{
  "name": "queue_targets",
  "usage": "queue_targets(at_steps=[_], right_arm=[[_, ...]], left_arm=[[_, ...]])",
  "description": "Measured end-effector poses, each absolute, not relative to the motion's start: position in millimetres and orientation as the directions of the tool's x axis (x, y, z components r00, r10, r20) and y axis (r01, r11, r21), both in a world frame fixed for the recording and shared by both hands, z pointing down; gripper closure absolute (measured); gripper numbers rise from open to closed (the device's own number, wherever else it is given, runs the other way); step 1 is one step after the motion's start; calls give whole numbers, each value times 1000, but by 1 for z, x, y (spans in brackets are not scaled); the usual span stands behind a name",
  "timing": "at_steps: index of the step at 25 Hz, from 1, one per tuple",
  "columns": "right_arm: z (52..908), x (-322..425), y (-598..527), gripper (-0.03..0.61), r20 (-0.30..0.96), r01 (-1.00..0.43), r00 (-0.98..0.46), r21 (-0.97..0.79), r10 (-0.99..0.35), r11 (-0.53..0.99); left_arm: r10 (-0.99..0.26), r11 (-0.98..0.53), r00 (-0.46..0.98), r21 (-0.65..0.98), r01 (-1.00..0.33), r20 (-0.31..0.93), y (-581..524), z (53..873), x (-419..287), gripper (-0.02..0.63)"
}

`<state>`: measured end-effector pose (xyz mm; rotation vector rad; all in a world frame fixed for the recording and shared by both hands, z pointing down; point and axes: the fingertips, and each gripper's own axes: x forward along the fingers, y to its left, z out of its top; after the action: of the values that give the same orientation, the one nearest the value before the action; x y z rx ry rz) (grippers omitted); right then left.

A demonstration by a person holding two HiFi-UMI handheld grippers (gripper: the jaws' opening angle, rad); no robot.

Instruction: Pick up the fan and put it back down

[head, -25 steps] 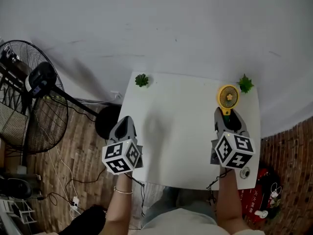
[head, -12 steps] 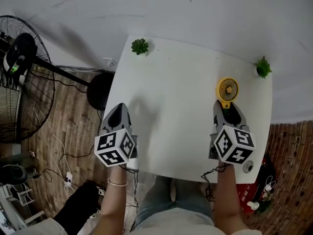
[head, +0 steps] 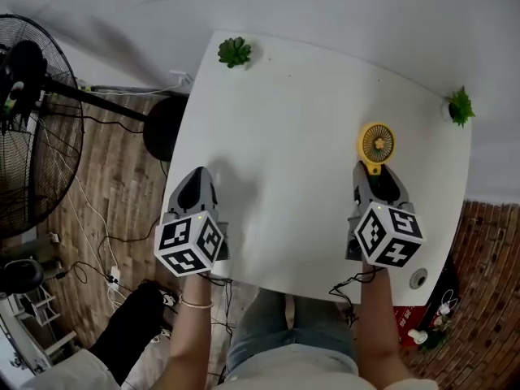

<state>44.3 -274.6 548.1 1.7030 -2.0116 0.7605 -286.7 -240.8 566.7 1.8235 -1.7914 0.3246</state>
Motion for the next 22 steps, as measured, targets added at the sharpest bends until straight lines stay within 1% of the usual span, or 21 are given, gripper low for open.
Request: queue_targets(at_steps=[6, 15, 22], right_arm=[[567, 42, -275, 400, 655, -984, -174, -142, -735, 106], [581, 40, -272, 400, 709, -992, -125, -73, -694, 104], [592, 37, -268, 400, 745, -994, -106, -55, -658, 98]], left_arm=[[-832, 70, 68, 224, -972, 551, -245, 576, -292, 601], [-824, 64, 83, 237, -969, 561, -250, 583, -291, 601], [-815, 62, 95, 248, -967, 571, -249, 589, -295, 602]])
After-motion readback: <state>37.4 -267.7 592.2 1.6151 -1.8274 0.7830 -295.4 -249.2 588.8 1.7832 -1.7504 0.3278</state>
